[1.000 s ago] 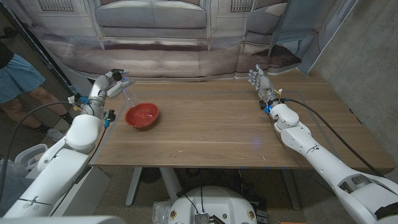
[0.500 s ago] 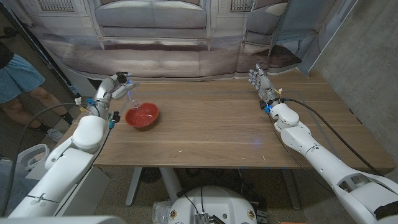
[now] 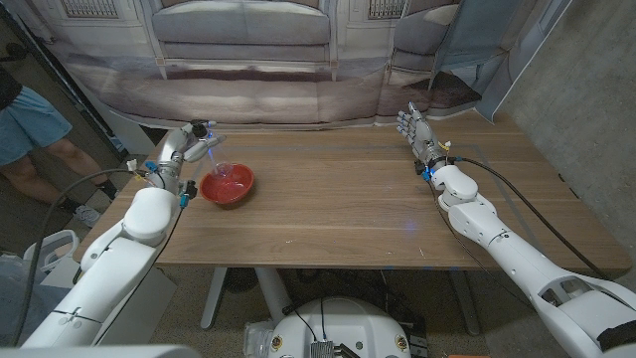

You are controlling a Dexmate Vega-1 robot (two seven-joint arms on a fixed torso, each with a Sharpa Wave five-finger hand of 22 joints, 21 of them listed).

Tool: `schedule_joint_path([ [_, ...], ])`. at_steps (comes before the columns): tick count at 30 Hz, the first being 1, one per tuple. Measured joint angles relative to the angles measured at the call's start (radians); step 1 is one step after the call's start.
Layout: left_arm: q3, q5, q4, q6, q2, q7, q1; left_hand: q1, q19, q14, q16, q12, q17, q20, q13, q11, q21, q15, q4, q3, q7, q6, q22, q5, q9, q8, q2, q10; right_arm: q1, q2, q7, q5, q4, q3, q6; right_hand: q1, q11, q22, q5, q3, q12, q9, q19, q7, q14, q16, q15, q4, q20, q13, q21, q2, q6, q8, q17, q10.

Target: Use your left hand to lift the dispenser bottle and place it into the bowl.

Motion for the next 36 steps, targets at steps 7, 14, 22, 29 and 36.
schedule_joint_path([
  [7, 0.019, -0.001, 0.014, -0.002, -0.002, 0.008, -0.004, 0.0, -0.007, 0.0, -0.002, -0.008, 0.0, -0.004, 0.0, 0.0, 0.0, 0.0, 0.002, 0.002, 0.0, 0.0, 0.0, 0.0, 0.0, 0.0, 0.0, 0.0, 0.0, 0.0, 0.0, 0.002, 0.003, 0.0, -0.003, 0.004, 0.0, 0.0, 0.0, 0.0, 0.0, 0.0, 0.0, 0.0, 0.0, -0.001, 0.0, 0.0, 0.0, 0.0, 0.0, 0.004, 0.0, 0.0, 0.0, 0.0],
  [14, 0.033, 0.001, 0.022, 0.003, -0.003, 0.016, -0.007, 0.0, -0.007, 0.0, -0.002, -0.008, 0.0, -0.004, 0.005, 0.0, 0.007, 0.0, 0.003, 0.003, -0.005, 0.005, 0.0, -0.001, 0.0, 0.0, 0.0, 0.0, 0.002, 0.0, 0.004, 0.004, 0.008, 0.0, -0.005, 0.004, 0.0, 0.0, 0.0, 0.0, 0.0, 0.0, 0.0, 0.0, 0.0, 0.0, 0.0, 0.0, 0.0, 0.0, 0.0, 0.004, 0.0, 0.0, 0.0, 0.0],
  [22, 0.05, 0.011, 0.033, 0.015, -0.003, 0.025, -0.01, 0.0, -0.007, 0.0, -0.002, -0.008, 0.0, -0.004, 0.005, 0.0, 0.007, 0.0, 0.0, 0.008, -0.005, 0.005, 0.0, -0.003, 0.0, 0.0, 0.0, 0.0, 0.004, 0.0, 0.005, 0.005, 0.01, -0.001, -0.008, 0.004, 0.0, 0.0, 0.0, 0.0, 0.0, 0.0, 0.0, 0.0, 0.0, 0.0, 0.0, 0.0, 0.0, 0.0, -0.004, 0.004, 0.0, 0.0, 0.0, 0.0],
  [29, 0.064, 0.021, 0.041, 0.031, -0.003, 0.032, -0.016, 0.0, -0.012, -0.004, -0.007, -0.008, 0.0, 0.002, 0.005, 0.0, 0.007, -0.004, 0.0, 0.008, -0.009, 0.002, 0.0, -0.003, 0.0, 0.0, 0.0, 0.0, 0.009, 0.0, 0.007, 0.005, 0.014, -0.002, -0.01, 0.004, 0.0, 0.0, 0.0, 0.0, 0.0, 0.0, 0.0, 0.0, 0.0, 0.0, 0.0, 0.0, 0.0, 0.0, -0.004, 0.004, 0.0, 0.0, 0.0, 0.0],
  [36, 0.075, 0.025, 0.05, 0.039, -0.004, 0.036, -0.021, 0.008, -0.012, -0.004, -0.008, -0.008, 0.0, 0.002, 0.005, 0.0, 0.007, -0.004, 0.0, 0.008, -0.009, 0.002, 0.0, 0.0, 0.0, 0.0, 0.005, 0.0, 0.012, 0.0, 0.008, 0.004, 0.018, -0.003, -0.011, 0.004, 0.0, 0.0, 0.0, 0.0, 0.0, 0.0, 0.0, 0.0, 0.0, 0.0, 0.0, 0.0, 0.0, 0.0, -0.004, 0.004, 0.0, 0.0, 0.0, 0.0],
])
